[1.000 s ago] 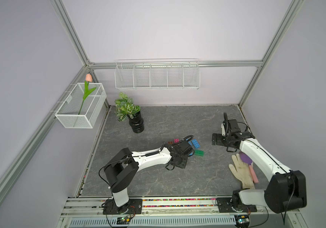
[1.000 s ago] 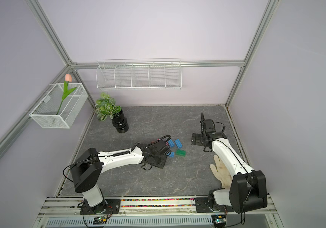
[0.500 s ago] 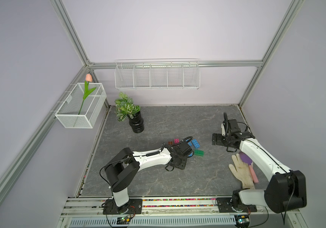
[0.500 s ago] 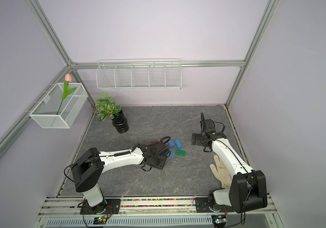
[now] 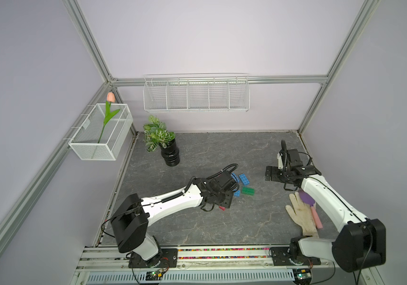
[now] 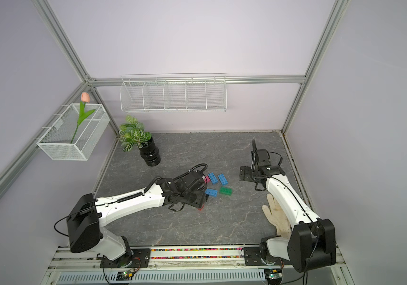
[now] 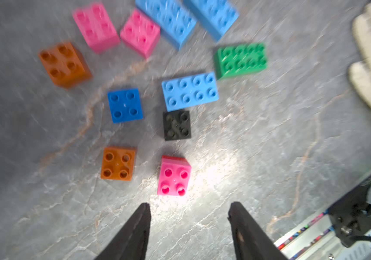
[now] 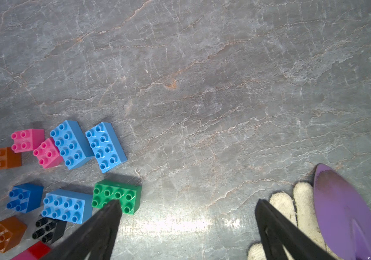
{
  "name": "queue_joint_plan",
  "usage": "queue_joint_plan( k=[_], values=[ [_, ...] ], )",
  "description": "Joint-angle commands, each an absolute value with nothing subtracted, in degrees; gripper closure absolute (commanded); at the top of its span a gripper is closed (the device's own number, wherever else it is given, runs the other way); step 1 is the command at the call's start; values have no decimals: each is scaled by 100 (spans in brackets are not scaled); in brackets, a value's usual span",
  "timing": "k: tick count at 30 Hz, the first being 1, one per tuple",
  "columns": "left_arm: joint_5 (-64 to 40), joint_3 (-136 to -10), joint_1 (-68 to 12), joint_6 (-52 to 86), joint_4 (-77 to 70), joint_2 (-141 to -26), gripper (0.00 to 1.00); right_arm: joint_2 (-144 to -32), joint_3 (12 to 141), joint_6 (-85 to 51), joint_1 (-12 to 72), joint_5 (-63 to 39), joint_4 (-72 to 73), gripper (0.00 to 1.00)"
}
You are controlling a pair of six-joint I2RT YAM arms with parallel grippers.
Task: Assemble the letter p with lego
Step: Assemble the lego brick with the lego brick, then pick up the lego brick from the center of the board.
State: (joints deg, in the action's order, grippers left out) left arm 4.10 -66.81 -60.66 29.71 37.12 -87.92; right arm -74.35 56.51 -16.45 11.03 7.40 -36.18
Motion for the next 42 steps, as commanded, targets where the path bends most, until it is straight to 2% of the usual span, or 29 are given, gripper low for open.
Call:
queue_joint_plan(
  k=[1, 5, 10, 15, 25, 30, 33, 39, 42],
  values=[
    [844, -6887, -6069, 2718, 3440, -8692, 39, -7428, 5490, -1579, 1143, 650, -3690, 4],
    [819, -7153, -5709, 2351, 2996, -8902, 38, -7630, 5477, -1525, 1143, 533, -3680, 4],
    [32, -7708, -4685, 2145, 2637, -9432, 39, -8092, 5418, -1252, 1143, 265, -3327, 5],
    [-443, -8350, -3863, 1995, 2870, -9861, 40, -8620, 5519, -1136, 1142, 29, -2967, 2],
    [-848, -8812, -3413, 1973, 3410, -10216, 40, -8951, 5839, -1032, 1143, -35, -3328, 2],
    [-969, -8004, -3431, 2328, 2696, -9772, 42, -8652, 5486, -1175, 1143, -261, -3017, 0],
    [-937, -7221, -3478, 2468, 2172, -9201, 42, -8442, 5546, -1222, 1428, -114, -3140, 0],
    [-169, -6272, -3842, 2585, 2114, -8238, 42, -8178, 5773, -1417, 2013, 159, -3558, 1],
    [-130, -5979, -3889, 2771, 2113, -7910, 42, -8198, 5774, -1511, 2275, 255, -3490, 2]
  ],
)
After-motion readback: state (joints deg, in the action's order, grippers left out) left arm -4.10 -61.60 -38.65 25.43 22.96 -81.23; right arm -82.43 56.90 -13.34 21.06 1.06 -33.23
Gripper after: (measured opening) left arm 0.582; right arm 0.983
